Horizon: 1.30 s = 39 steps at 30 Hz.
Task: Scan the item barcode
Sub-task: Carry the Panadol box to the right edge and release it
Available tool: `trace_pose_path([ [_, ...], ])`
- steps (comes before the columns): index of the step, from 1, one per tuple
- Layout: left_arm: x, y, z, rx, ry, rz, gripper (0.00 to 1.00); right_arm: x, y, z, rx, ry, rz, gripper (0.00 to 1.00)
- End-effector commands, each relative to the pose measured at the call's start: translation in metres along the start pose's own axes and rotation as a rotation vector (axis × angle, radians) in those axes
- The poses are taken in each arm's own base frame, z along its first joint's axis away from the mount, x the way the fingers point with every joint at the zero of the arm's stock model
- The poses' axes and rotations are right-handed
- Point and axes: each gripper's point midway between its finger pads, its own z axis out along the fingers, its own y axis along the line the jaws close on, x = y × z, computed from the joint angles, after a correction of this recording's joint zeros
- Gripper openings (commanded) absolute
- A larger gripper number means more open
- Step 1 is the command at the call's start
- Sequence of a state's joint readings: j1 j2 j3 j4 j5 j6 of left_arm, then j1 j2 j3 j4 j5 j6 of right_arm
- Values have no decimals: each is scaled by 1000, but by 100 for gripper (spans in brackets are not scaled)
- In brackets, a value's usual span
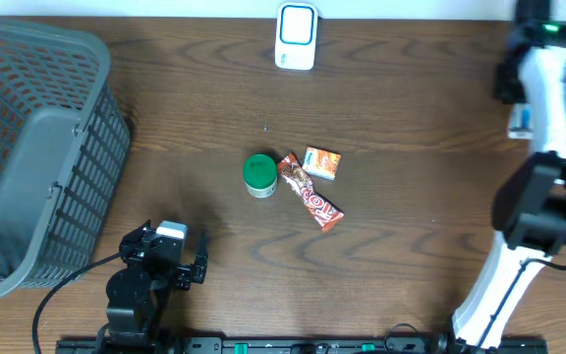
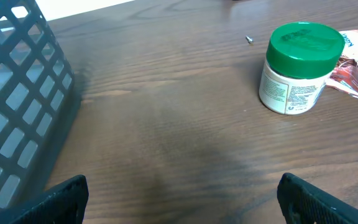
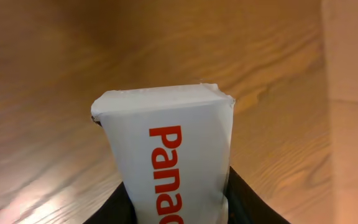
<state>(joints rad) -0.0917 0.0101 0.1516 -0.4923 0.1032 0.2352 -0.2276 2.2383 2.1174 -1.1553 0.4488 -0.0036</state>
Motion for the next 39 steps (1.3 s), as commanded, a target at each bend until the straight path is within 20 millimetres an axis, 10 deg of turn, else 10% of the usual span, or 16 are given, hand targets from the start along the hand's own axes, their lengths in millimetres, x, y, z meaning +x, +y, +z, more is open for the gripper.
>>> trace_pose_path([
  [1,7,-2,2,9,20,-11,98,6,-22,23,-112,33,131,31],
  [9,7,-2,2,9,20,-11,98,35,-99,71,-93,88,313,35],
  [20,7,-2,2,9,20,-11,98,91,-113,129,-277,177,536,45],
  [25,7,-2,2,9,20,-11,98,66,-135,93,-322,90,581,93],
  [32,7,-2,2,9,20,-11,98,6,-140,-15,-545,-168,620,87],
  [39,7,-2,2,9,20,-11,98,-9,-72,-111,-841,-226,521,63],
])
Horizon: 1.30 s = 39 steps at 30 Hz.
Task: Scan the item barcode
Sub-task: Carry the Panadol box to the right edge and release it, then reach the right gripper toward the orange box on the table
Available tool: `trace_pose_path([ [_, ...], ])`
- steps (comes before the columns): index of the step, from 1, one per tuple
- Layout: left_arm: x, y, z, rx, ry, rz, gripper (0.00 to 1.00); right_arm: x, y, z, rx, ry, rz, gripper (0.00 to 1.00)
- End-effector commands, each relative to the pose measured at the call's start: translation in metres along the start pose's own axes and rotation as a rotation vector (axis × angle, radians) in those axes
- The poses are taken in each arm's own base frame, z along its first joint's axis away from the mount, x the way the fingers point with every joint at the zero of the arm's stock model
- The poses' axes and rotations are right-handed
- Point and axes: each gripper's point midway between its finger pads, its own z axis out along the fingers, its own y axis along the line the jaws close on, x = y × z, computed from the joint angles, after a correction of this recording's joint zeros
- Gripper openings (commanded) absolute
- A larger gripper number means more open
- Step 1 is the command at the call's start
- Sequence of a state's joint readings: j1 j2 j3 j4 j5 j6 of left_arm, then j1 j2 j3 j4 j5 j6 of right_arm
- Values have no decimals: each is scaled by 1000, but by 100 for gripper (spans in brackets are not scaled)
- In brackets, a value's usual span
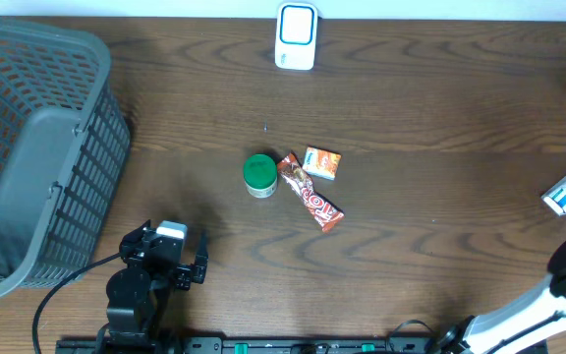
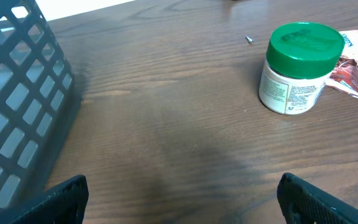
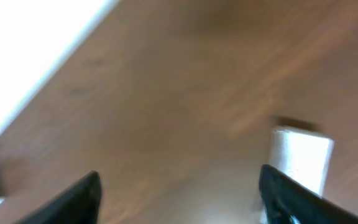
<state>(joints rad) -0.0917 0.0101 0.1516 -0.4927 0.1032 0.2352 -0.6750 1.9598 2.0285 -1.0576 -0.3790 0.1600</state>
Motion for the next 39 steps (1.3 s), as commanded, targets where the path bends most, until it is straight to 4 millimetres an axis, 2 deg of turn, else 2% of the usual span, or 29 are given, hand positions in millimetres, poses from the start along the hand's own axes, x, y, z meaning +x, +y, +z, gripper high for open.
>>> trace_pose_path([
  [1,7,-2,2,9,20,-11,98,30,74,-8,-196,96,-32,62],
  [7,7,-2,2,9,20,-11,98,120,156,7,-231,354,-173,66],
  [8,7,-2,2,9,20,-11,98,137,169,9,-223,390,-211,70],
  [9,7,-2,2,9,20,-11,98,155,181,12,-208,424,-245,80],
  [10,7,-2,2,9,20,-11,98,170,191,15,-180,452,-251,97],
  [11,7,-2,2,9,20,-11,98,186,199,18,-138,479,-241,99],
  [14,7,-2,2,9,20,-11,98,226,223,23,-65,512,-279,99],
  [18,7,-2,2,9,20,-11,98,271,262,27,-60,494,-449,99],
  [21,7,-2,2,9,20,-11,98,298,287,25,-71,452,-612,99],
  [23,7,-2,2,9,20,-11,98,307,293,24,-17,408,-625,99],
  [28,7,-2,2,9,20,-11,98,347,288,29,114,469,-435,99],
  [30,7,-2,2,9,20,-11,98,365,286,40,149,509,-415,99],
  [33,7,-2,2,9,20,-11,98,394,279,71,207,565,-451,99],
  [39,7,-2,2,9,20,-12,98,421,259,117,289,617,-472,99],
])
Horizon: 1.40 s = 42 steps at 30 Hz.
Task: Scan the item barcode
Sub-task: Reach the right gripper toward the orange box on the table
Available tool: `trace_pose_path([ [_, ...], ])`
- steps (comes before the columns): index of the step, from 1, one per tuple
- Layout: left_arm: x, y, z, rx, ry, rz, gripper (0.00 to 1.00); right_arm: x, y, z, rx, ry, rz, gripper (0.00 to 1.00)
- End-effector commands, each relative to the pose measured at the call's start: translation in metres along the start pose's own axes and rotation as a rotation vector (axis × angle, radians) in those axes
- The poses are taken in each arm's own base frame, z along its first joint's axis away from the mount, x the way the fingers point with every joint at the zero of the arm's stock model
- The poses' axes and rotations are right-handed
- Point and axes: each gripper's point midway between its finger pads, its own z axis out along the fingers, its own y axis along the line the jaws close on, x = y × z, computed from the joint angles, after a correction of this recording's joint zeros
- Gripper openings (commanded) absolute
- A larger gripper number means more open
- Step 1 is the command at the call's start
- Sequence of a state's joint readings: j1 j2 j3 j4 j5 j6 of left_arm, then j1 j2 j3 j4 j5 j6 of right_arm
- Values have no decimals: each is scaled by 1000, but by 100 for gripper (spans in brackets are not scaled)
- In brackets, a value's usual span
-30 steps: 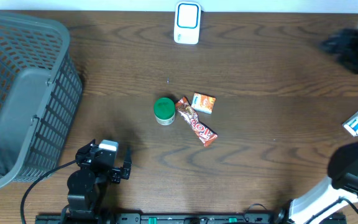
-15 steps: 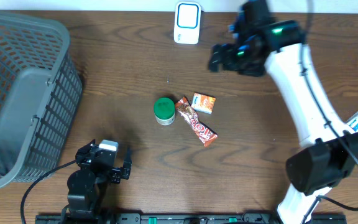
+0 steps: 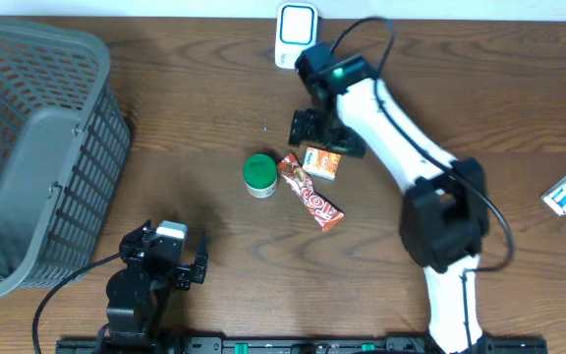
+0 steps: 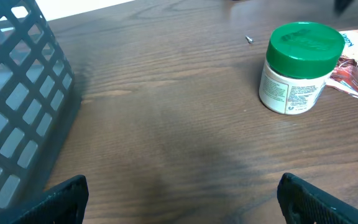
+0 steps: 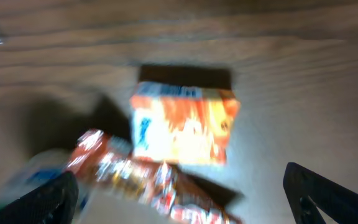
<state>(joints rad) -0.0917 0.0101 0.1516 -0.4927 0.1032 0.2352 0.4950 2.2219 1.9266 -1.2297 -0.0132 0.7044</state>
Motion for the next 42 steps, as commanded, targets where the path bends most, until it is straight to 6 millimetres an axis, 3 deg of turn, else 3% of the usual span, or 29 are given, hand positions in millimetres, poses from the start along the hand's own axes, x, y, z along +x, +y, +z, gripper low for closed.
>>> trace_pose_path([
  [1,7,-2,2,9,20,-11,98,2,-2,28,50,23,16,99],
  [7,7,-2,2,9,20,-12,98,7,-6,59,94,76,-7,99],
  [11,7,-2,2,9,20,-11,98,11,-4,63,99,85,-62,94],
  [14,7,-2,2,9,20,-11,98,9,-3,63,98,77,-105,85],
  [17,7,-2,2,9,20,-12,98,6,-6,63,112,65,-131,65],
  [22,7,-2,2,9,20,-11,98,4,-8,63,118,65,-246,56],
  [25,7,-2,2,9,20,-12,98,-3,-16,62,168,44,-401,53],
  [28,7,-2,2,9,20,-11,98,-17,-36,57,304,21,-676,57],
  [32,7,-2,2,9,20,-11,98,-42,-65,41,544,-33,-806,64],
  [33,7,-2,2,9,20,-11,98,-47,-69,36,590,-49,-810,69],
  [34,7,-2,2,9,20,-11,98,-51,-71,33,624,-64,-811,84],
  [35,7,-2,2,9,20,-11,98,-51,-68,31,613,-72,-807,99],
  [39,7,-2,2,9,20,-12,98,-32,-38,27,421,-61,-788,99],
  [42,7,-2,2,9,20,-11,98,-32,-32,17,387,-122,-620,99],
])
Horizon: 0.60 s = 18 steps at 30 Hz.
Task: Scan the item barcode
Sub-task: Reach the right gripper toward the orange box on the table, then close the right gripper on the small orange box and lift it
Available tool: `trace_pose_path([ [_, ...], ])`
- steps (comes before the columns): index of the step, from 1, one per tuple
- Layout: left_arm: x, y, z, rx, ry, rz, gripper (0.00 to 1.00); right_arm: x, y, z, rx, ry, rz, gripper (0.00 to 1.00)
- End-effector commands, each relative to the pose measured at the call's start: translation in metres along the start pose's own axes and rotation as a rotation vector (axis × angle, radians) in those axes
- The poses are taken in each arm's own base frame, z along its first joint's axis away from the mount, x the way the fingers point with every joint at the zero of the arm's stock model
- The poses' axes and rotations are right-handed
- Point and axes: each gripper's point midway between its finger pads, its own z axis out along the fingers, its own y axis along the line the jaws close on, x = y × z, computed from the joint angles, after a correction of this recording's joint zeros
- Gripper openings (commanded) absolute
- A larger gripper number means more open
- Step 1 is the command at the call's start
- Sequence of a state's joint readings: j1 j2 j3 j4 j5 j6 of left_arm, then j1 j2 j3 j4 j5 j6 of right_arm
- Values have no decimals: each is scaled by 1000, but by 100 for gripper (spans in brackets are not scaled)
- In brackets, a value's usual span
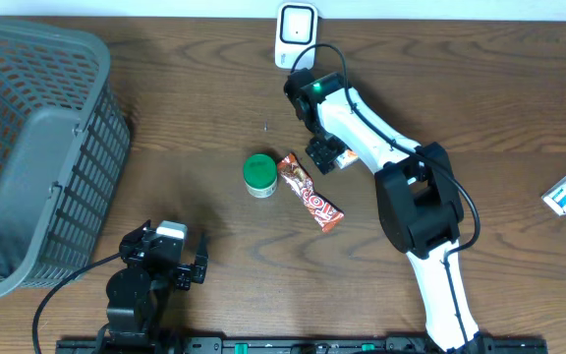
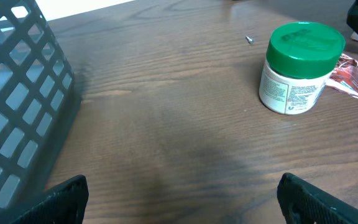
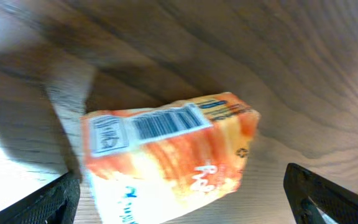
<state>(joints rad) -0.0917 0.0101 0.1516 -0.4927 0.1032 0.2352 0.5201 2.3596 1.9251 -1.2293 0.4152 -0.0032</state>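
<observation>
A small orange box (image 3: 166, 155) with a barcode on its upper side lies on the wooden table, filling the right wrist view. My right gripper (image 3: 185, 199) is open just above it, one finger on either side. In the overhead view the right gripper (image 1: 324, 150) covers the box, below the white scanner (image 1: 296, 34) at the back edge. My left gripper (image 2: 182, 205) is open over bare wood at the front left.
A green-lidded jar (image 1: 259, 174) and a red candy bar (image 1: 311, 204) lie just left of the orange box. A white box lies at the far right. A grey basket (image 1: 32, 147) fills the left side.
My right gripper has turned and come much closer to the orange box, which now lies between its open fingers with the barcode showing. The left arm is unchanged.
My right gripper was shut on a white box at the far right. Then that box lay on the table at the right edge and the gripper was open. Then the right arm was over the orange box at the centre, and now it is close upon it.
</observation>
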Motion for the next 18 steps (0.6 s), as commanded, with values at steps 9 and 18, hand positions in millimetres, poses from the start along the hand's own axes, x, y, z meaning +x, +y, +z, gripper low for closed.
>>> trace_pose_path([
  [9,7,-2,2,9,20,-11,98,-44,26,-40,-222,-183,421,60],
  [18,7,-2,2,9,20,-11,98,-73,35,-32,-306,-252,521,24],
])
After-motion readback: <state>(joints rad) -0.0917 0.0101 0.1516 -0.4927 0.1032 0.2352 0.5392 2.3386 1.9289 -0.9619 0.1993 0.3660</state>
